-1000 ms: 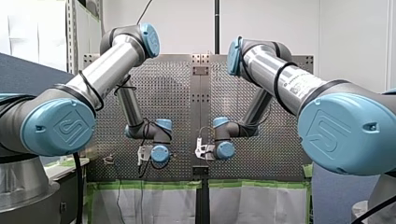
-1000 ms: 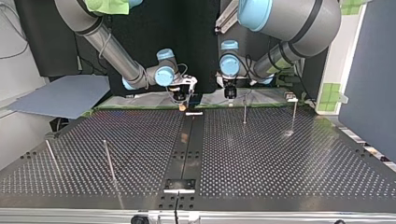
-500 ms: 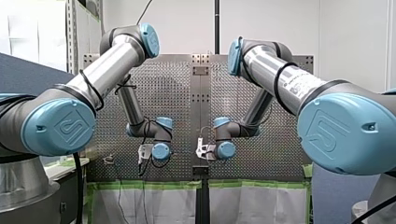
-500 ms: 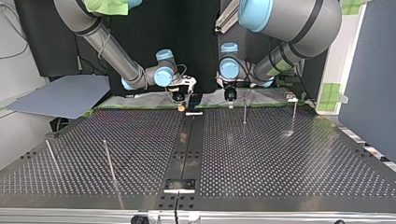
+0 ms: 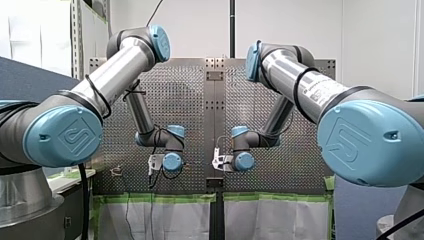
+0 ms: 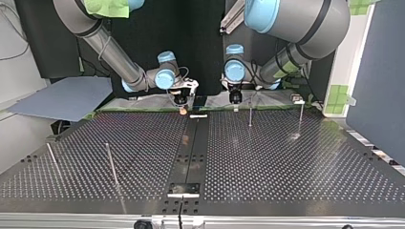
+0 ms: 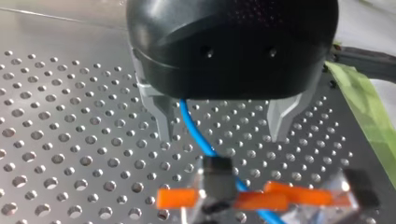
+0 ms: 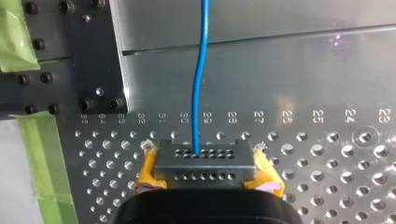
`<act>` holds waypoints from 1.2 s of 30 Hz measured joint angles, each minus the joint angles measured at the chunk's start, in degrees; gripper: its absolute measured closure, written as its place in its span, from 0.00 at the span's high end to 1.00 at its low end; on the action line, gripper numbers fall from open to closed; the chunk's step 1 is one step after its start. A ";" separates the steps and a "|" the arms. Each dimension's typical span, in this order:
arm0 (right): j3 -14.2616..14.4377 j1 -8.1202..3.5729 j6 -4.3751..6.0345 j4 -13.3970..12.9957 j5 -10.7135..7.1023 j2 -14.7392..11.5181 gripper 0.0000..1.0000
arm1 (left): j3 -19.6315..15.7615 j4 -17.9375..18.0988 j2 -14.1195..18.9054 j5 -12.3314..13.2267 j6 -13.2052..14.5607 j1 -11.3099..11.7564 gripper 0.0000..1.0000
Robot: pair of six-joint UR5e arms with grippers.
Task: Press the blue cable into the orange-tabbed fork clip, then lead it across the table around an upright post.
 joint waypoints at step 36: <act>0.00 0.35 -0.11 0.16 -0.12 0.41 0.00 | 0.52 0.56 -0.02 -0.81 -0.91 -0.21 0.00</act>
